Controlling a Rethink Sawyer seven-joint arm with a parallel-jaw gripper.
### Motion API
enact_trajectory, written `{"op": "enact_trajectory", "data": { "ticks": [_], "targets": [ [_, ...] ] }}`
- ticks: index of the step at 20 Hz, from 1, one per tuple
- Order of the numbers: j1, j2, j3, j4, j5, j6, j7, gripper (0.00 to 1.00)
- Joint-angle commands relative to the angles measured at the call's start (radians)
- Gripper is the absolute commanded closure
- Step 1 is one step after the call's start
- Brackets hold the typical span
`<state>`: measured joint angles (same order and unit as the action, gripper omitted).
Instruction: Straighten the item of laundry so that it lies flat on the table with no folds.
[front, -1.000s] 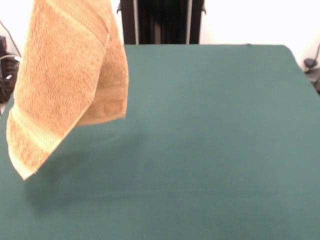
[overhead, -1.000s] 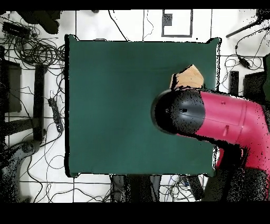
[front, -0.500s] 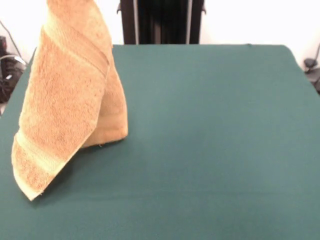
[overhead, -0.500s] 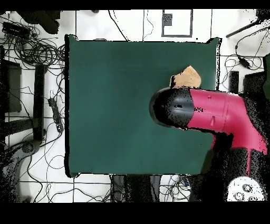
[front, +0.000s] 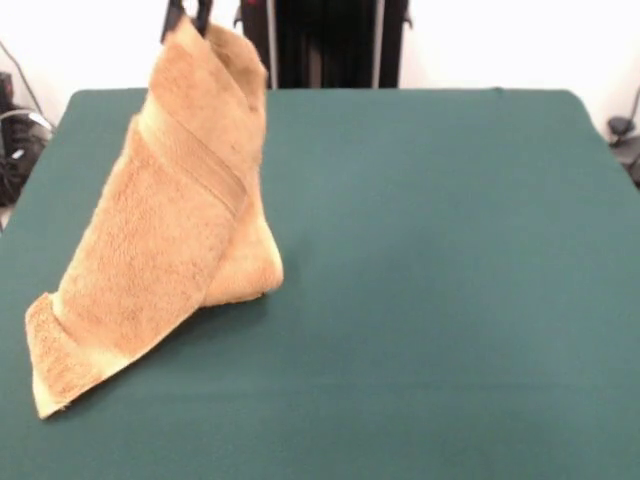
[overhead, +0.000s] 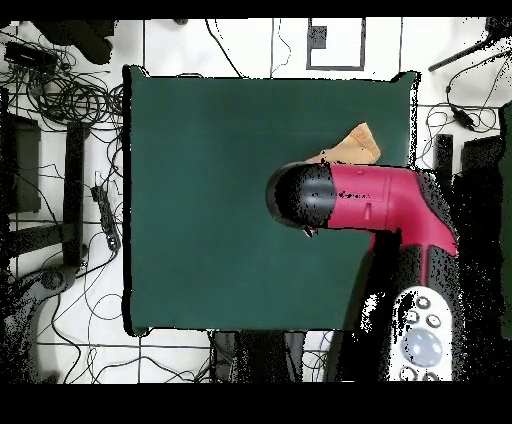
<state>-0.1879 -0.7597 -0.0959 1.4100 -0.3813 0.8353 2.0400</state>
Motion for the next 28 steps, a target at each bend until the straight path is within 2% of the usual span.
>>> {"op": "enact_trajectory", "data": {
  "ticks": [1,8,10,13,17,24,26,28],
  "targets": [
    [0.069,0.107,0.049,0.004,0.038,-0.069,0.196,1.00],
    [0.075,0.141,0.038,-0.070,0.072,-0.032,0.193,1.00],
    [0.061,0.130,0.049,-0.096,0.083,0.009,0.139,1.00],
    [0.037,0.106,0.070,-0.163,0.072,0.109,0.000,1.00],
    [-0.004,0.130,0.113,-0.260,0.046,0.182,-0.149,1.00],
    [-0.024,0.188,0.136,-0.416,0.048,0.298,-0.169,1.00],
    [-0.019,0.167,0.127,-0.423,0.054,0.334,-0.161,1.00],
    [-0.012,0.092,0.111,-0.326,0.055,0.282,-0.164,1.00]
  ]
}}
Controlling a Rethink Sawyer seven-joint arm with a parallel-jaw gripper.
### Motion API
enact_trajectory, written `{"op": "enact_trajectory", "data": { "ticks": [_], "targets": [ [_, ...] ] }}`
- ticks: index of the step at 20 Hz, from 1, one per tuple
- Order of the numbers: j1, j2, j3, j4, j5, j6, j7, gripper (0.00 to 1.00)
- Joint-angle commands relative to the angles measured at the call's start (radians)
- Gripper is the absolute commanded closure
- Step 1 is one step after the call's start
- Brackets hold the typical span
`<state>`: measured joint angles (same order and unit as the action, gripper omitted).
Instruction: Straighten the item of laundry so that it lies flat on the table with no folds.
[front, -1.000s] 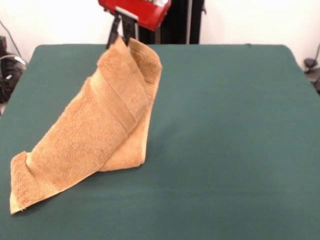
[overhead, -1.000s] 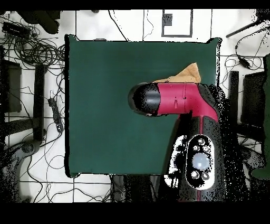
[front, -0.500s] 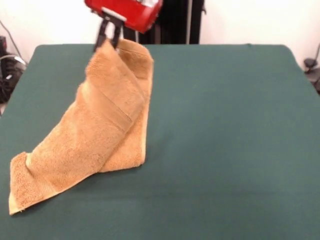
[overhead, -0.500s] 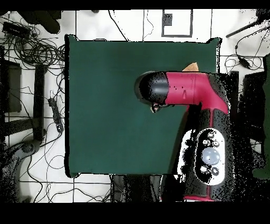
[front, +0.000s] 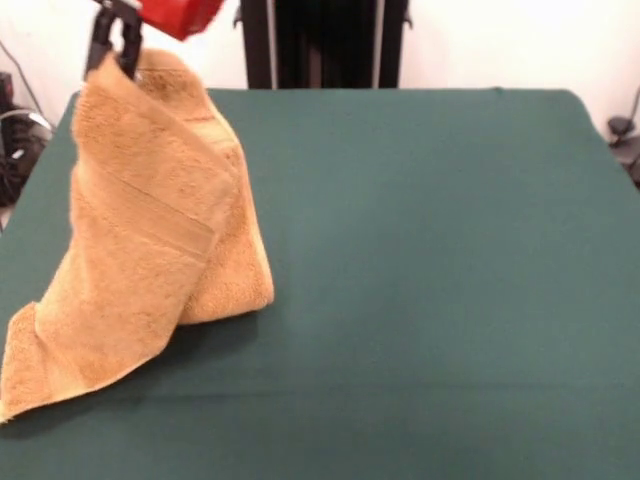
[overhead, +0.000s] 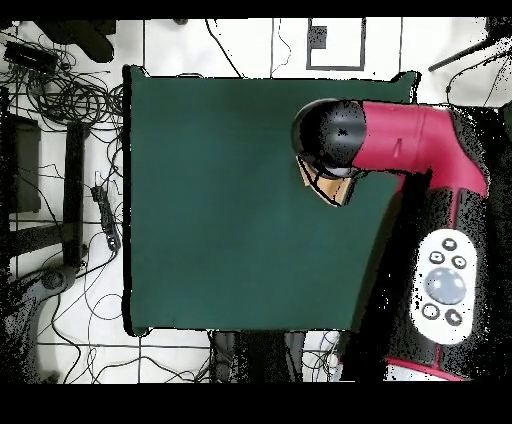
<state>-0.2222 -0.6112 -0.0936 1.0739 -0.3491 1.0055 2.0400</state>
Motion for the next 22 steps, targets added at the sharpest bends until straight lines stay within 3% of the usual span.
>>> {"op": "enact_trajectory", "data": {
  "ticks": [1,4,7,16,22],
  "targets": [
    [0.027,-0.106,0.098,0.081,0.027,0.088,-0.163,1.00],
    [0.036,-0.252,0.073,0.285,0.047,0.017,-0.166,1.00],
    [0.045,-0.360,0.053,0.413,0.062,0.002,-0.162,1.00],
    [0.038,-0.608,0.058,0.616,0.094,0.106,-0.294,1.00],
    [0.056,-0.668,0.049,0.643,-0.019,0.139,-0.360,1.00]
  ]
}}
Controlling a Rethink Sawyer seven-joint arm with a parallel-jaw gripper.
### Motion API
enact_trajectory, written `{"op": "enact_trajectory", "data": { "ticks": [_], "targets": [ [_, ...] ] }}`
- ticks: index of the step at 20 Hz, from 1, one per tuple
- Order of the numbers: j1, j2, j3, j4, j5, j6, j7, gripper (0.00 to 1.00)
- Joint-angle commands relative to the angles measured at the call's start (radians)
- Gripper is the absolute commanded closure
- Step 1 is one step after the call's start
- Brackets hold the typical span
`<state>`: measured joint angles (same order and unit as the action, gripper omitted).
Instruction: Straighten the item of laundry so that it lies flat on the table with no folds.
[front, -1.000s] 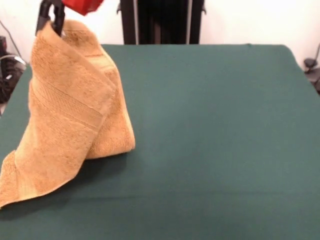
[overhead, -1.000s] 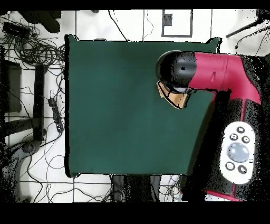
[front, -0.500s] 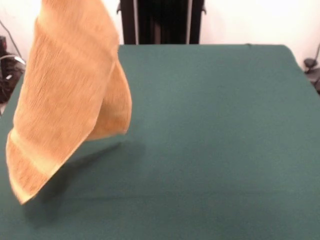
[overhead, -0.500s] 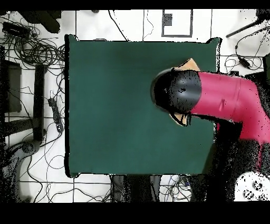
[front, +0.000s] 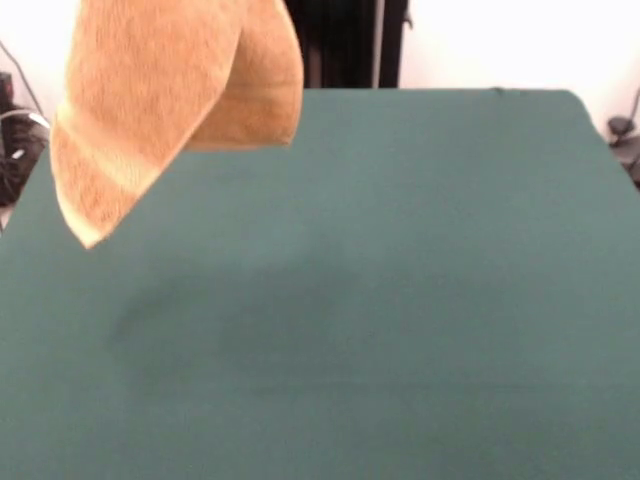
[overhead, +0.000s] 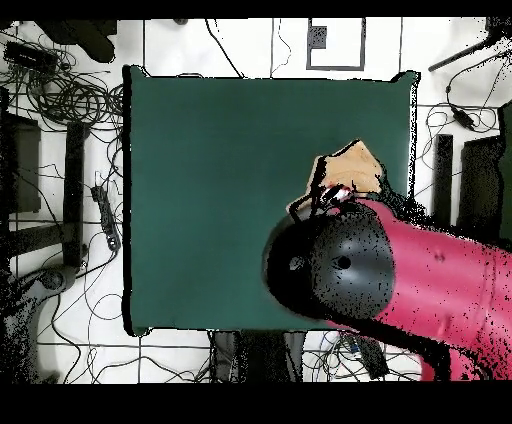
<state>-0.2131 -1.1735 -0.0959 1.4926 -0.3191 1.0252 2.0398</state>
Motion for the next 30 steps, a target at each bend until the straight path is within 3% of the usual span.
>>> {"op": "enact_trajectory", "data": {
  "ticks": [1,5,13,21,30],
  "targets": [
    [0.048,-0.107,0.053,0.227,-0.070,0.114,-0.367,1.00],
    [0.026,-0.108,0.069,0.255,-0.108,0.056,-0.390,1.00],
    [-0.032,-0.161,0.081,0.305,-0.046,0.107,-0.453,1.00],
    [-0.073,-0.218,0.063,0.393,-0.025,0.036,-0.507,1.00],
    [-0.099,-0.168,0.082,0.477,-0.043,-0.131,-0.461,1.00]
  ]
}}
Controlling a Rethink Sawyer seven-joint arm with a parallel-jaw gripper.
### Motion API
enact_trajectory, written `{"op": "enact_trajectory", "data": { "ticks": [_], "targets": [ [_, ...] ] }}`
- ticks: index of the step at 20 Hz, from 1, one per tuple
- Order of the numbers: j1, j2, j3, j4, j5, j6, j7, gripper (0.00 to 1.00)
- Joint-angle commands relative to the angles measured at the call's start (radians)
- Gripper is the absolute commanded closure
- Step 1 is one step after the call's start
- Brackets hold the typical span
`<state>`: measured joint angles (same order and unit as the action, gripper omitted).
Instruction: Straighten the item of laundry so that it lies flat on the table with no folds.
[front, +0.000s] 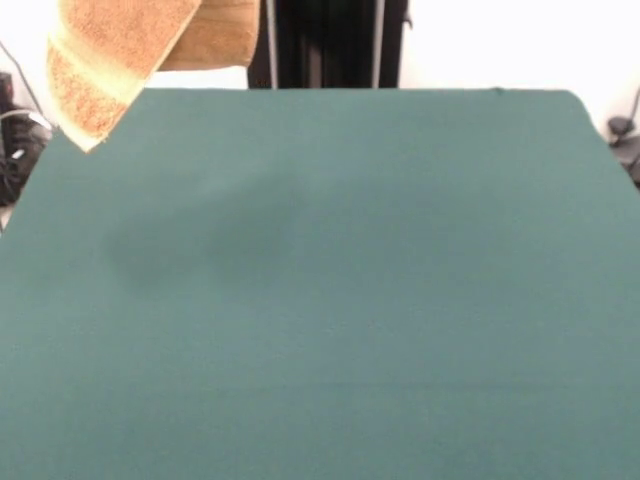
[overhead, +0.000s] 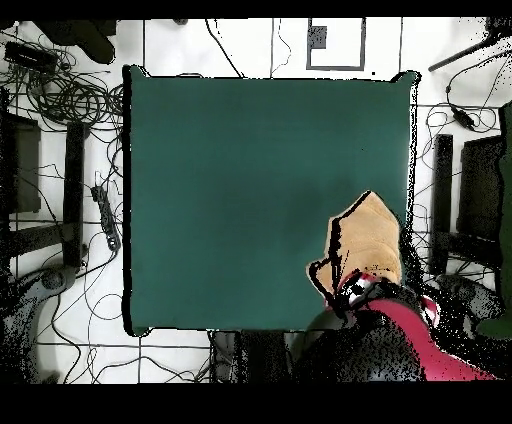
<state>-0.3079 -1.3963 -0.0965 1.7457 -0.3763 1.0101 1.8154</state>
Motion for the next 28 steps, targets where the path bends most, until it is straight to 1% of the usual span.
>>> {"op": "enact_trajectory", "data": {
  "ticks": [1,6,11,16,20,24,28],
  "targets": [
    [-0.002,0.064,0.084,0.225,0.005,-0.132,-0.219,1.00],
    [-0.008,0.109,0.099,0.213,-0.006,-0.177,-0.171,1.00],
    [-0.036,0.164,0.112,0.198,0.002,-0.228,-0.147,1.00],
    [-0.060,0.208,0.132,0.200,-0.021,-0.316,-0.138,1.00],
    [-0.067,0.246,0.143,0.179,-0.033,-0.318,-0.123,1.00],
    [-0.102,0.299,0.178,0.183,-0.017,-0.378,-0.122,1.00],
    [-0.121,0.332,0.209,0.184,0.015,-0.378,-0.102,1.00]
  ]
}}
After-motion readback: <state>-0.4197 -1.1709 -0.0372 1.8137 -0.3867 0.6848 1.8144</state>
